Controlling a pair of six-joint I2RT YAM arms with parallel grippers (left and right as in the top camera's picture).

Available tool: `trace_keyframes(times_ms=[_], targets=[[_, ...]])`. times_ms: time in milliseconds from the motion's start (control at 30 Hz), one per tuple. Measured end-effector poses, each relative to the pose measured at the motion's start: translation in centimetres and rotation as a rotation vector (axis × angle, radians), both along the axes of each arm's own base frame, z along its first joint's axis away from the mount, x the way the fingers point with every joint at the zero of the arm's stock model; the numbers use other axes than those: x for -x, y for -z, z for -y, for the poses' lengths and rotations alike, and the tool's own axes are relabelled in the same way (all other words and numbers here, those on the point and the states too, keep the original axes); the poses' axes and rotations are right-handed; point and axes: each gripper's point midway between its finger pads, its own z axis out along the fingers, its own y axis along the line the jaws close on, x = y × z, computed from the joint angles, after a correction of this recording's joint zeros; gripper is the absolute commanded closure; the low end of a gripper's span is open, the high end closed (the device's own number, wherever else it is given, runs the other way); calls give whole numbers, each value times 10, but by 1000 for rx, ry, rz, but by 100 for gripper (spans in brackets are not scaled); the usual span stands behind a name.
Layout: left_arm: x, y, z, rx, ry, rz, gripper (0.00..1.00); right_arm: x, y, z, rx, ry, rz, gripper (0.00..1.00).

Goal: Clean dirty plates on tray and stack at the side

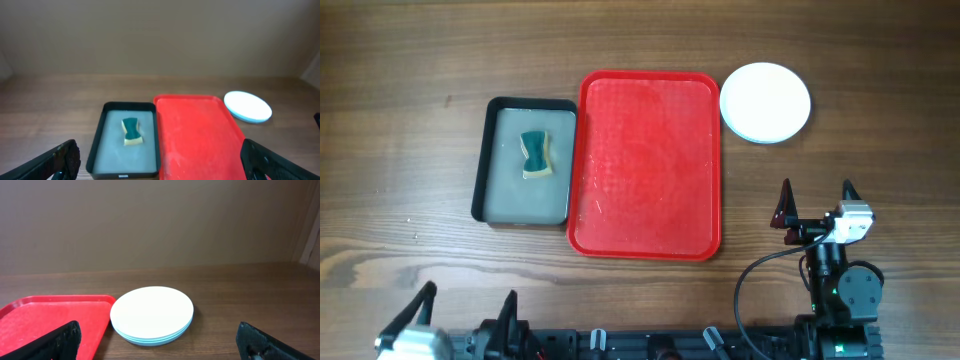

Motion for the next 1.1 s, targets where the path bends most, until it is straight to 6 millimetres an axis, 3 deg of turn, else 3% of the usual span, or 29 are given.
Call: trace_keyframes(times_ms=[167, 333, 500, 667, 800, 967, 1100], targets=[[1, 16, -1, 0, -19, 1, 0, 0, 0, 0, 0, 0, 0, 0], [-16, 24, -1, 0, -19, -1, 0, 0, 0, 0, 0, 0, 0, 0], [-39, -6, 0, 8, -19, 156, 0, 0, 0, 0, 0, 0, 0, 0], [-65, -55, 1, 18, -20, 452, 0, 0, 0, 0, 0, 0, 0, 0], [-77, -71, 5, 15, -1, 622, 0, 0, 1, 0, 0, 0, -3, 0], [-88, -66, 10, 5, 28, 751, 0, 0, 1, 0, 0, 0, -3, 1], [-101, -46, 12, 2, 43, 767, 0, 0, 1, 0, 0, 0, -3, 0]])
